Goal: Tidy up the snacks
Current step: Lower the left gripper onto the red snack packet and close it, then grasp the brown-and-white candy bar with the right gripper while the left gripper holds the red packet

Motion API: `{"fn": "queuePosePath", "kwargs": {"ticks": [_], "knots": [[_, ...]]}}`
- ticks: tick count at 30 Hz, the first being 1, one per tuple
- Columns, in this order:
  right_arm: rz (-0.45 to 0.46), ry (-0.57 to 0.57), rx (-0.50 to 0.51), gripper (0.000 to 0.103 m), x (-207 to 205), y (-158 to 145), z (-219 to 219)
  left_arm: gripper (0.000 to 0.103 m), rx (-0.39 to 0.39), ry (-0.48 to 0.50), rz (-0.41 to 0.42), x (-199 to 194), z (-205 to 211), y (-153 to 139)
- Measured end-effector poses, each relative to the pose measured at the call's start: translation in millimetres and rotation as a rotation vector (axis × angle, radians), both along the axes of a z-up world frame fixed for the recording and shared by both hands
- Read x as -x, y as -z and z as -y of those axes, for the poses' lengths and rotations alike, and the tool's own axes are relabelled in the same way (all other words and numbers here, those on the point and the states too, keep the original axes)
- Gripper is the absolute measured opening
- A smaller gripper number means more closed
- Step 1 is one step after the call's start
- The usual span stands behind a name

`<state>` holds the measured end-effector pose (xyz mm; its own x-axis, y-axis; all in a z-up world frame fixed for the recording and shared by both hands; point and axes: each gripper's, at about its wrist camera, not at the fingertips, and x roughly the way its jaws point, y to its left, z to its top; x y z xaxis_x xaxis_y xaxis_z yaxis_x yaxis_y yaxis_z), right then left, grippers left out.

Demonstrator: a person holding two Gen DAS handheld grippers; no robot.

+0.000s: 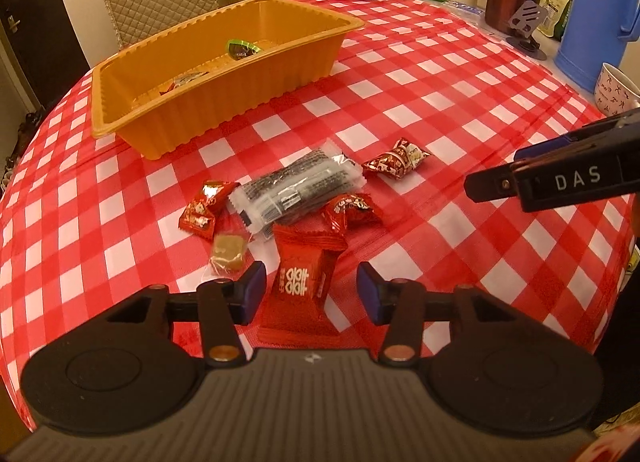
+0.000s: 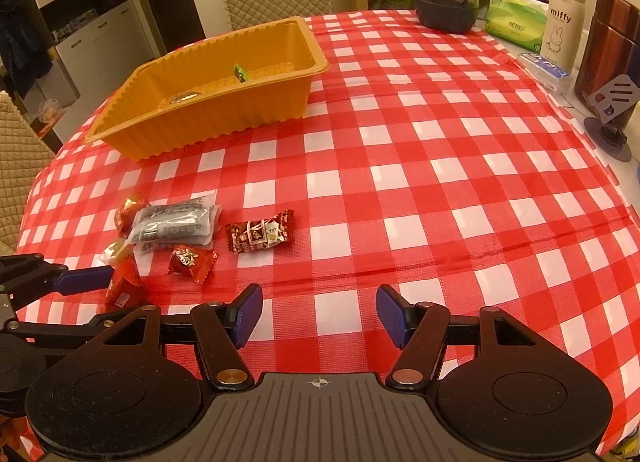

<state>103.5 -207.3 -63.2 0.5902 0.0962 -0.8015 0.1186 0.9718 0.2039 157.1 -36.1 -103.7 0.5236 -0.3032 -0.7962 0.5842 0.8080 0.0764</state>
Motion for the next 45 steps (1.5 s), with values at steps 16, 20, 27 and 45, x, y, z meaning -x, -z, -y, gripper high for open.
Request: {"fn": "queuePosePath", "kwargs": {"ticks": [16,20,27,45], "knots": [[0.024,-0.08,-0.01,0.063,-7,3,-19,0.022,0.063,-0.166,-0.012,8,-24,-15],[0.044,-0.097,0.002,0.063,-19,4,-21,0.022,0.069,-0.2,-0.024,9,-27,-15],[0.08,-0.144,0.029,0.063,-42,8,-30,0.022,0.085,-0.214,-0.025,8,-28,-15],[0.123,-0.184,0.104,0.036,-51,25,-44,0.022,0.09,-0.218,-0.039,6,-27,-11]]}}
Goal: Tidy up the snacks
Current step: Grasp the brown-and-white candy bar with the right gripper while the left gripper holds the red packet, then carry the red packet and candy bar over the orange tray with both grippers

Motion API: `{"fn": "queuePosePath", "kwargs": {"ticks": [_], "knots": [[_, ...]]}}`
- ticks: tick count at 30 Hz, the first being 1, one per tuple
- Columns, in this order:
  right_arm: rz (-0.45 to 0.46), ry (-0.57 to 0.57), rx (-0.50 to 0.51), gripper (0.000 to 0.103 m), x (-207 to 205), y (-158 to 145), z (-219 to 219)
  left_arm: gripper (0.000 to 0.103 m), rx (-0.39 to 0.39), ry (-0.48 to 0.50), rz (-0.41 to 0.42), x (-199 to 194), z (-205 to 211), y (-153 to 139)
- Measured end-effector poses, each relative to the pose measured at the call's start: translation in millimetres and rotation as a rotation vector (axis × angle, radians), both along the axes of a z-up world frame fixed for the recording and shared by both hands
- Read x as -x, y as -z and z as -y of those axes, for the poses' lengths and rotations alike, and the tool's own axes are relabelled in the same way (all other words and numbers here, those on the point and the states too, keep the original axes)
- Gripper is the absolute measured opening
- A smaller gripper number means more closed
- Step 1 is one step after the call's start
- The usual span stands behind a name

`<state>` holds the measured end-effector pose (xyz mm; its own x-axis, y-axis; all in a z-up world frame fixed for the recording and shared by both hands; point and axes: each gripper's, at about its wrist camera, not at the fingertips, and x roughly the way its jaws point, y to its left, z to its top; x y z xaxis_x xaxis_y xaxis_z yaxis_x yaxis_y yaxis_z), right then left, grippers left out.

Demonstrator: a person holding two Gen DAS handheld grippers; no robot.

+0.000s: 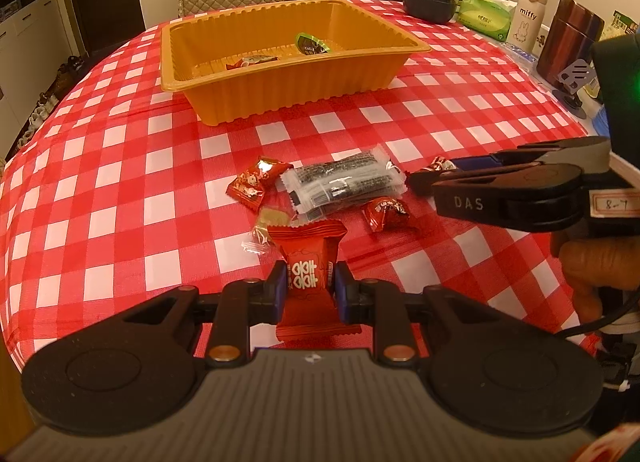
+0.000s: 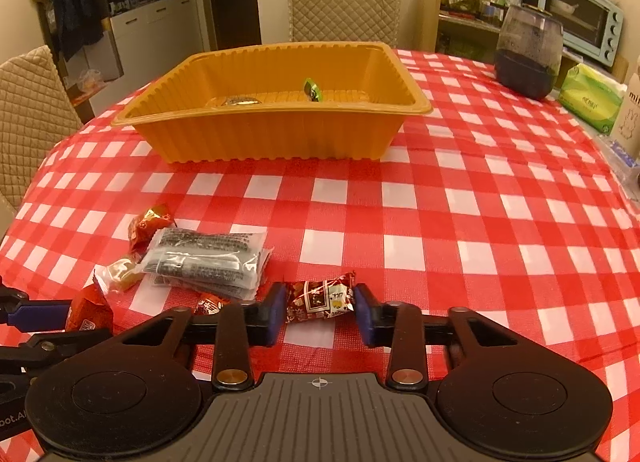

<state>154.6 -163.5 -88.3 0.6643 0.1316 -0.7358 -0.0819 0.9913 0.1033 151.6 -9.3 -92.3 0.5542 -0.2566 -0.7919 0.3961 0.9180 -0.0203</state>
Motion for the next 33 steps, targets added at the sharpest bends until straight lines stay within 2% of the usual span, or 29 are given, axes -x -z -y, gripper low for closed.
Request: {"fn": "queuePosePath", "kwargs": {"ticks": [33], "knots": [[0.017,0.036,-0.016,0.035,30,-54,2,0.022,0.029,-0.08,0.081,-6,-1,-51]]}}
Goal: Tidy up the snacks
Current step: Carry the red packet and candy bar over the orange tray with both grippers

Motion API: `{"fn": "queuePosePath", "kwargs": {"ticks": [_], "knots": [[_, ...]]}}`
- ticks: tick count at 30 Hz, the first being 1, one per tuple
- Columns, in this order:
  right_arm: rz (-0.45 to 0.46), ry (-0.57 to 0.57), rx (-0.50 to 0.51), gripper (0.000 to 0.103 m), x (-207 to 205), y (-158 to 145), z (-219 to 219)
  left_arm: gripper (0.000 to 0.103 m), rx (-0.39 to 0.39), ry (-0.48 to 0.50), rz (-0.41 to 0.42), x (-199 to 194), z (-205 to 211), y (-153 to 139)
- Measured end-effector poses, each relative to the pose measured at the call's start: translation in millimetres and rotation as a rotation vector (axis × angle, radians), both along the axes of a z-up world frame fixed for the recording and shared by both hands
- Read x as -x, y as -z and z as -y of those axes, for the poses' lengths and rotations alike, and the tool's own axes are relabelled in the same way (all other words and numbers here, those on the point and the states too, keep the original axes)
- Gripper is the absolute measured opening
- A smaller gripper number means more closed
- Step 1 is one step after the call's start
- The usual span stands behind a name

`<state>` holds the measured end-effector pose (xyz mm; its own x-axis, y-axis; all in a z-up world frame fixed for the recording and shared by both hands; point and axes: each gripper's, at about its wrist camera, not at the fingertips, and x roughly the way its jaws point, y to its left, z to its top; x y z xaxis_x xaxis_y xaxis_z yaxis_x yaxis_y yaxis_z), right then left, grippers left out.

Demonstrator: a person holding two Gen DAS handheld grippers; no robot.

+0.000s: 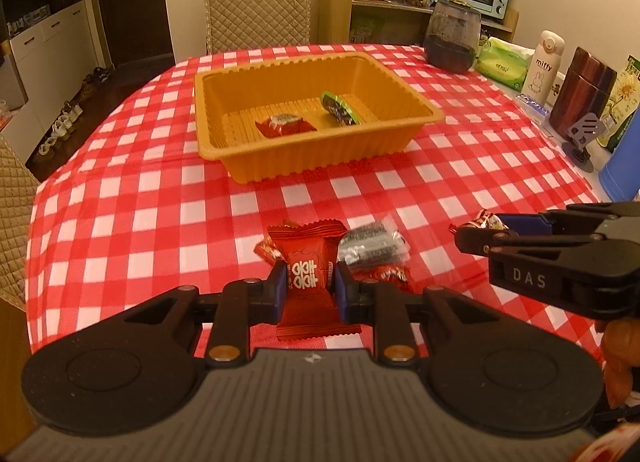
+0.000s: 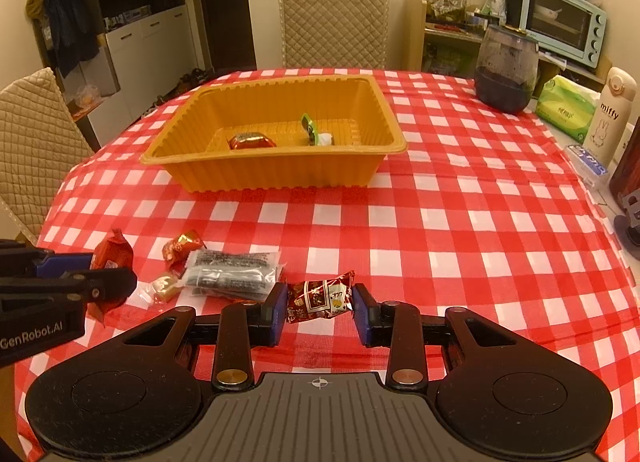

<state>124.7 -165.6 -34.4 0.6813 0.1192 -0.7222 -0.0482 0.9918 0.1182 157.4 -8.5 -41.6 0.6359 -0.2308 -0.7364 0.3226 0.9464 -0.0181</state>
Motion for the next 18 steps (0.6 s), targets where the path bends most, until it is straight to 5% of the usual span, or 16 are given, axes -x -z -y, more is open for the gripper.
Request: {"fn": "queuePosePath", "kwargs": {"ticks": [18], "knots": [[0.062,-0.012,-0.008,0.035,-57,-38,10,0.022,0.005,0.008,0.068,-70,7,-33]]}}
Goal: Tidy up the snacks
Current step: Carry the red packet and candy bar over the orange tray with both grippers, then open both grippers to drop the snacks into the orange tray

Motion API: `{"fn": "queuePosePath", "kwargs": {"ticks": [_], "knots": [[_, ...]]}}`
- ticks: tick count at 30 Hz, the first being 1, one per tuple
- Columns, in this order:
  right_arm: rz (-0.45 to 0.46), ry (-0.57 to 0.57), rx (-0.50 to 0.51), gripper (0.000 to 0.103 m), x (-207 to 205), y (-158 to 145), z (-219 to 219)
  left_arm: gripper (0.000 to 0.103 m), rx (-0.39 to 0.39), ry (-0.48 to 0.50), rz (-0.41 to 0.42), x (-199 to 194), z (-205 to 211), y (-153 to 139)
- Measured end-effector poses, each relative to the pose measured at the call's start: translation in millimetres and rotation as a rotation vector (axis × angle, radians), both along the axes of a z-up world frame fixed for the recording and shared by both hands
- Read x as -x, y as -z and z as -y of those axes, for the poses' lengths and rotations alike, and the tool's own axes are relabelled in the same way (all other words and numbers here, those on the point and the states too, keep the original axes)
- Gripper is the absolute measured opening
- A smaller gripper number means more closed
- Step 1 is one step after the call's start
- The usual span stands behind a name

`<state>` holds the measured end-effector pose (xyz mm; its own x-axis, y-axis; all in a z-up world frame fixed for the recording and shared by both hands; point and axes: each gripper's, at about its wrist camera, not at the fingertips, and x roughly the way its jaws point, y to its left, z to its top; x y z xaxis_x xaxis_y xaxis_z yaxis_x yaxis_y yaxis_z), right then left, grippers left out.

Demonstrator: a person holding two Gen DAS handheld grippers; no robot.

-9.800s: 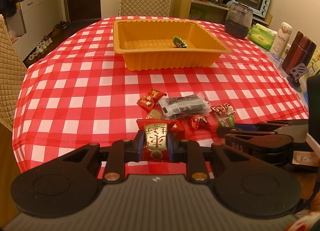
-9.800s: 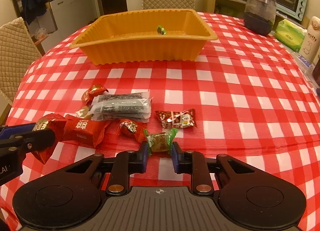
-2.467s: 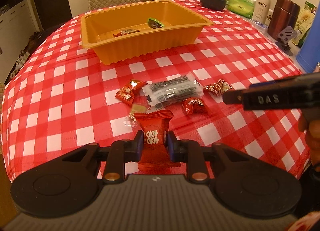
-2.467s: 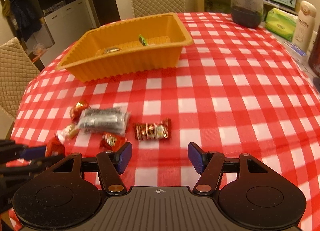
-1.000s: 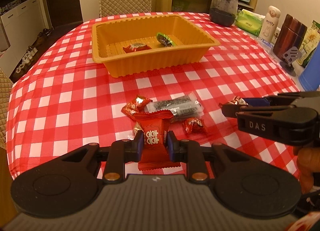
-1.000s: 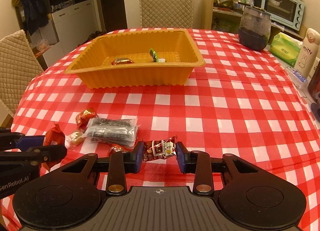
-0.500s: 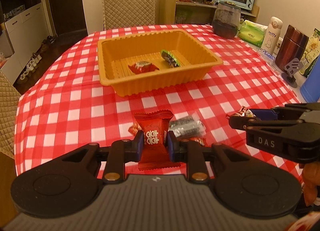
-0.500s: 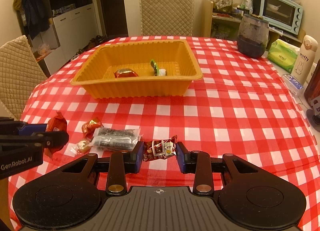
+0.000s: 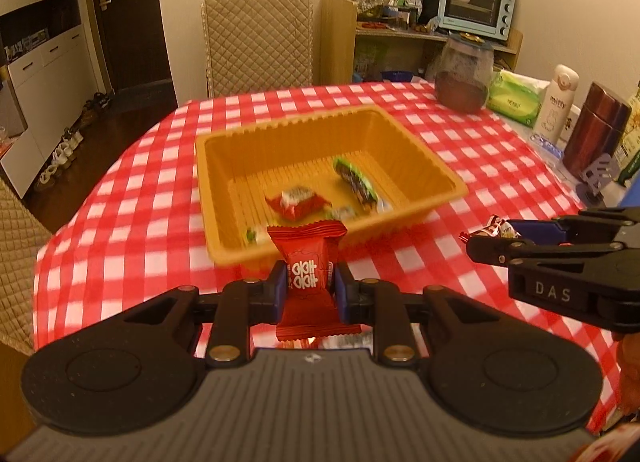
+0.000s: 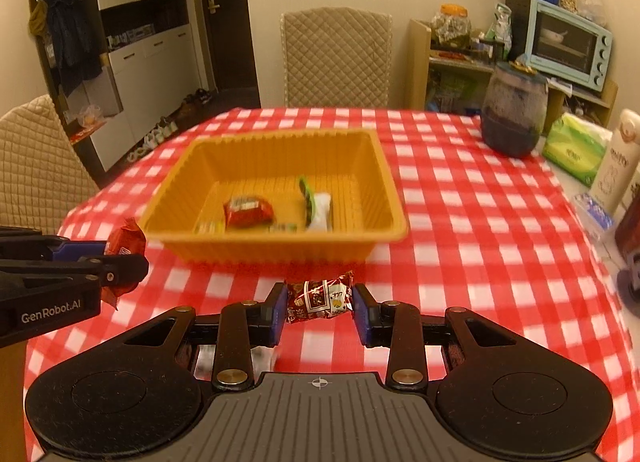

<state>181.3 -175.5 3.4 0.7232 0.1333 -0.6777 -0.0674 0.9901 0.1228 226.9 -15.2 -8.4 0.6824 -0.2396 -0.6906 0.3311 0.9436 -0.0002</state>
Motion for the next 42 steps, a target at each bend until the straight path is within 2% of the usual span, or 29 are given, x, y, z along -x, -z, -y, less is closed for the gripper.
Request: {"fn": "queuePosePath", "kwargs": {"ticks": [11,23,32,34,35,42], "knots": [[0.016,-0.016,-0.007,0.035,-68,-17,1,0.022,0.008,0.007,0.019,-60,7,-11],[-0.024,-0.019,-0.035,0.035,-123,-5,-2,0.022,0.0,-0.012,-0.009,-105,5,4],[-0.057,-0.002,-0.057,0.035,-135,10,3,0.023,-0.013,-0.005,-0.025,-119,9,20],[-0.063,0.001,-0.06,0.035,-135,13,4,0.031,-0.022,-0.004,-0.019,-120,9,23],[-0.065,0.002,-0.06,0.035,-135,15,5,0.039,-0.025,-0.008,-0.015,-120,8,23],[-0.074,0.013,-0.075,0.035,-135,18,8,0.04,-0.017,-0.021,0.001,-108,-5,19]]}}
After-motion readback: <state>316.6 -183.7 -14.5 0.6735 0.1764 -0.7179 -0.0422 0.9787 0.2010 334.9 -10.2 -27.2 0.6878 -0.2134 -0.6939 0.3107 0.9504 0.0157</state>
